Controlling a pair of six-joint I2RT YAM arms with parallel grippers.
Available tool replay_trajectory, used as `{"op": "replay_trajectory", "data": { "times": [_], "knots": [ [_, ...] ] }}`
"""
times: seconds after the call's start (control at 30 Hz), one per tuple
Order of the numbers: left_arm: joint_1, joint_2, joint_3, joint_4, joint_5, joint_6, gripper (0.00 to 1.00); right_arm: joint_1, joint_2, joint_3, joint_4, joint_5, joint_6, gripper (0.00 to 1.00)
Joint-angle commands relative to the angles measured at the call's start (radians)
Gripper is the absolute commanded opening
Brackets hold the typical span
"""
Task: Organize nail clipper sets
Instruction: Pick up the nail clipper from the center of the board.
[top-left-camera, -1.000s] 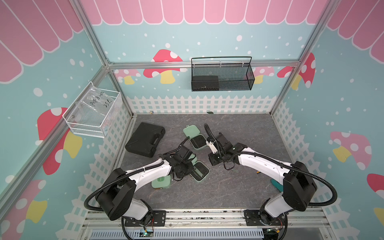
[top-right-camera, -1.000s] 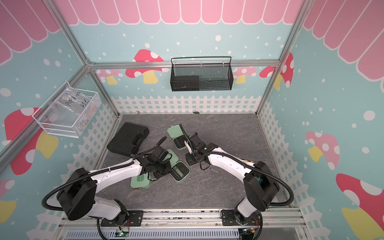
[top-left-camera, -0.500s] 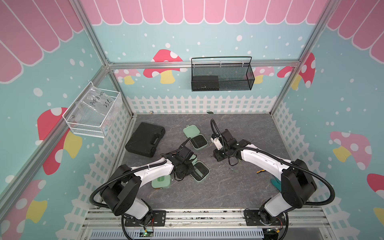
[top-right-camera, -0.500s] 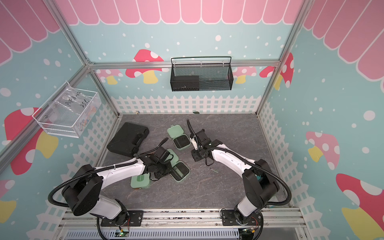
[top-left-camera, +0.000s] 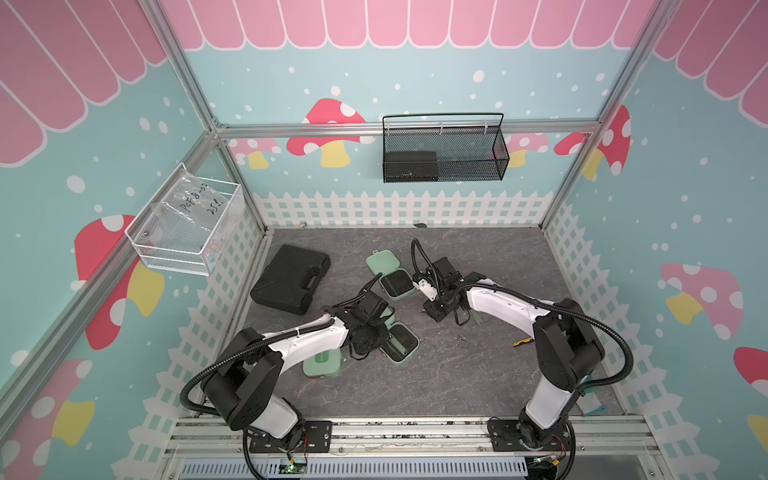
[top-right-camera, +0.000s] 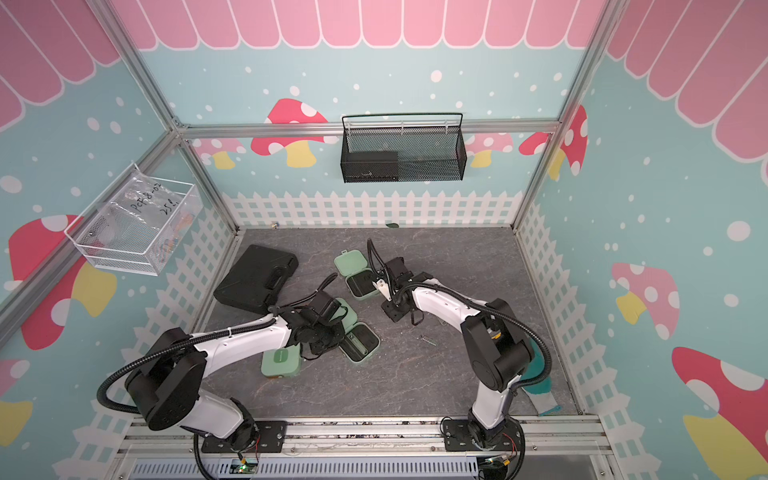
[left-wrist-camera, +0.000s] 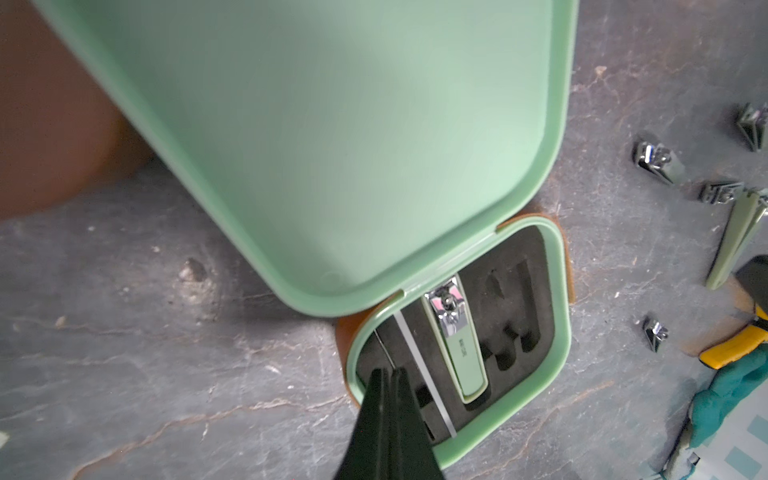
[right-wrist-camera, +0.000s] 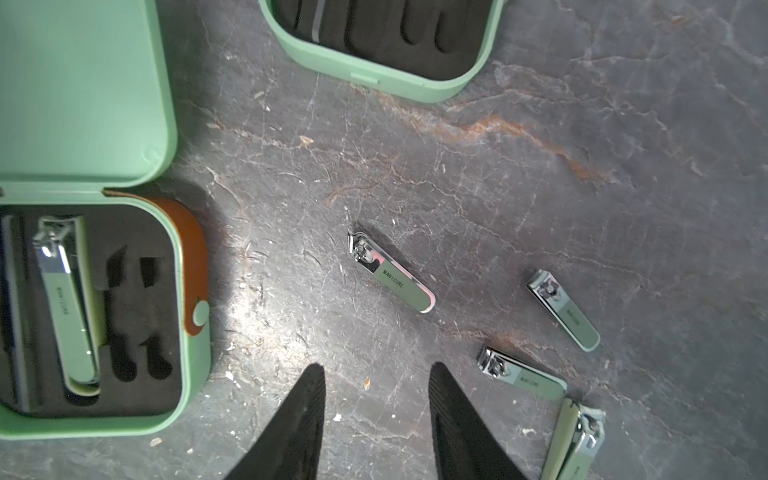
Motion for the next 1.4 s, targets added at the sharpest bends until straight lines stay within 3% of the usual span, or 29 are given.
{"op": "replay_trajectory", "data": {
  "times": [0.0,0.5,1.03,1.37],
  "knots": [
    [-0.003,0.037,0.018,0.001,-0.011,-0.003,0.0,-0.008,0.048,0.041,-0.044,0.0,-0.128,0.45],
    [-0.001,0.063,0.028,-0.048,-0.027,0.002,0.0,-0.037,0.261,0.199,-0.088,-0.028,-0.304,0.47],
    [-0.001,0.069,0.05,-0.074,-0.037,0.02,0.0,-0.103,0.37,0.218,-0.156,-0.187,-0.326,0.31],
    [-0.001,0.076,0.053,-0.074,-0.037,0.025,0.0,-0.102,0.356,0.16,-0.083,-0.146,-0.211,0.04]
  ]
}}
